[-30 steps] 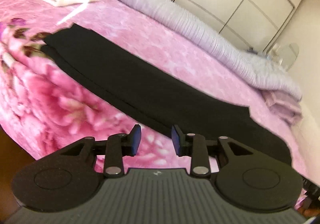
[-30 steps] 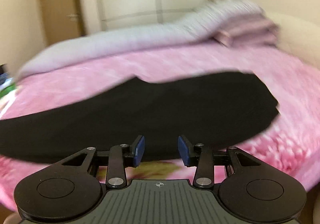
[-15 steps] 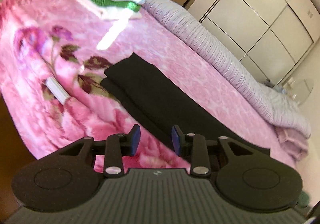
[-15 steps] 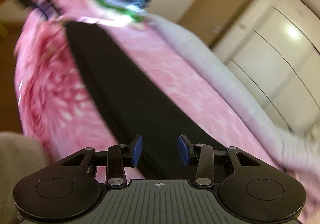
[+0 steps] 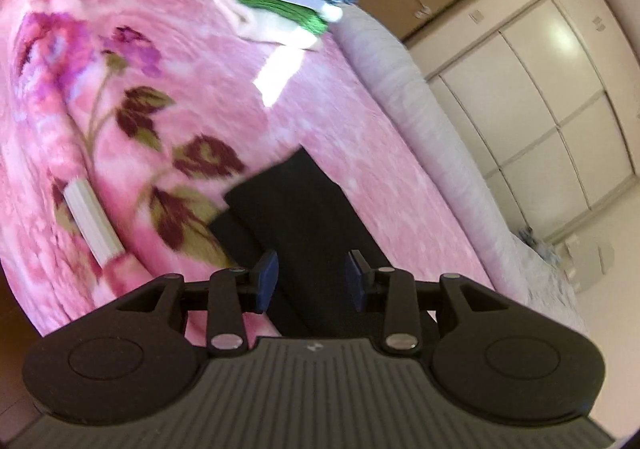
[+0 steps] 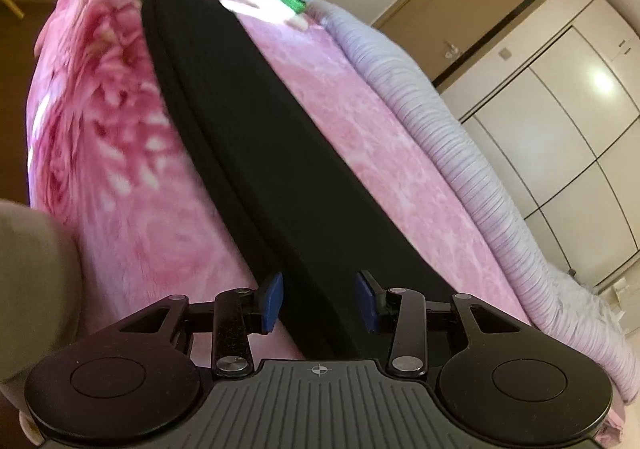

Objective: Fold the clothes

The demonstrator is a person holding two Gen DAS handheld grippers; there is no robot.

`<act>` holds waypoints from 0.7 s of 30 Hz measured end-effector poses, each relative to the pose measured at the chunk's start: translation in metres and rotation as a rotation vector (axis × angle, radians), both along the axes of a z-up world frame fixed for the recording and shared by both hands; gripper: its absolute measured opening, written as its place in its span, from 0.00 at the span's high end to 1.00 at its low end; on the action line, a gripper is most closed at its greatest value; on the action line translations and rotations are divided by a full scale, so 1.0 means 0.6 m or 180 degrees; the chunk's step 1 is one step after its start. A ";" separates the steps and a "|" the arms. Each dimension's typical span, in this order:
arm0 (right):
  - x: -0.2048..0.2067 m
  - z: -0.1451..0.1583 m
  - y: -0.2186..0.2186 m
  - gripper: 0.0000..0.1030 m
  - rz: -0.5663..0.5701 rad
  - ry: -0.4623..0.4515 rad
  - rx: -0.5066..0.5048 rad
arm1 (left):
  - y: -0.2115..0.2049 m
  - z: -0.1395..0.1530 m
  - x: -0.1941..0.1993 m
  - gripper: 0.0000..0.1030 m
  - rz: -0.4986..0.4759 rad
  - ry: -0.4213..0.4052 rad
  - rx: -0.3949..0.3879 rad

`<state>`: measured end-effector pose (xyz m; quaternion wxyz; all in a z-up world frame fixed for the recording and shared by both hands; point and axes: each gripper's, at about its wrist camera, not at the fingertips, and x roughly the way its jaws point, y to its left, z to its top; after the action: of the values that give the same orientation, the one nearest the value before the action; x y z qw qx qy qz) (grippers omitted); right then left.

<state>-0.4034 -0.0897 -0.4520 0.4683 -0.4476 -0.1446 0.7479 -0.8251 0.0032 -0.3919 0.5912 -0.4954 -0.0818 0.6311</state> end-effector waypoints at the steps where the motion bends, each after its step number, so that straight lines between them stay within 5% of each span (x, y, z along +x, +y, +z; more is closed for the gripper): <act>1: 0.000 0.004 -0.003 0.63 0.0010 0.0009 0.0020 | 0.004 -0.003 -0.003 0.70 0.0043 0.0000 -0.0037; 13: 0.005 0.008 -0.008 0.64 -0.0009 -0.0035 0.0059 | 0.015 -0.027 -0.013 0.68 0.0260 -0.0070 -0.0083; 21: 0.008 -0.005 -0.007 0.74 0.0068 -0.0231 -0.0004 | 0.019 -0.020 -0.006 0.71 0.0258 0.0021 -0.0024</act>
<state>-0.3988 -0.0940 -0.4551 0.4545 -0.4732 -0.1657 0.7362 -0.8287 0.0145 -0.4040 0.5636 -0.4918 -0.0975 0.6564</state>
